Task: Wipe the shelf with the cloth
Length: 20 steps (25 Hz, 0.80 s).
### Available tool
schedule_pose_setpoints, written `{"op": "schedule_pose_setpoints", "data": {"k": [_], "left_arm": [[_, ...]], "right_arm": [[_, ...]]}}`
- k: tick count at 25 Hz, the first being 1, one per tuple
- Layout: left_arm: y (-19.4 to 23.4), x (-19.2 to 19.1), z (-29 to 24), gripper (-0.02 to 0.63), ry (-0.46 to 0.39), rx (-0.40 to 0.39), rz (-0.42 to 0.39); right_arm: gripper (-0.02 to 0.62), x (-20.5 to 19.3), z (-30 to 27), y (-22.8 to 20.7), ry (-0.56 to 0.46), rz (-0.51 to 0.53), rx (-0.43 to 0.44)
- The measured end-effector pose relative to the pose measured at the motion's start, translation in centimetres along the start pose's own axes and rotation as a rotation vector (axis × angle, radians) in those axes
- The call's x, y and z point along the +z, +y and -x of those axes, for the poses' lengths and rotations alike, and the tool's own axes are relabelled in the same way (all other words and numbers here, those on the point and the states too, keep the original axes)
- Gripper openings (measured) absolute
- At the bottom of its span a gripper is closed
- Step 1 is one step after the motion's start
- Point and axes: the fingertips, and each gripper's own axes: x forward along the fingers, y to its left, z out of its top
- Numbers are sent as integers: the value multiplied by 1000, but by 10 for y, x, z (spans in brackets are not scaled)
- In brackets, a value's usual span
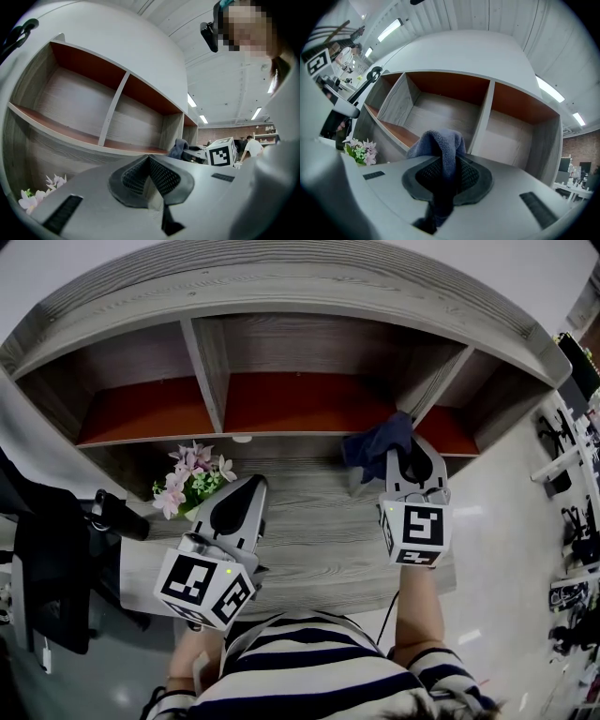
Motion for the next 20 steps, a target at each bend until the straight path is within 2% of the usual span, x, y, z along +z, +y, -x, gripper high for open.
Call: {"op": "schedule_pose_setpoints", "data": {"k": [5,14,20], "left_arm": [[4,1,5,17,-6,19,-3],[20,8,22,17,-23,86,-8],[30,11,36,17,-39,132,-11]], "right_arm": [[58,23,4,10,-56,-46,56],[58,99,6,47,-256,-92,223],[58,144,-9,79,-352,-126,338]]}}
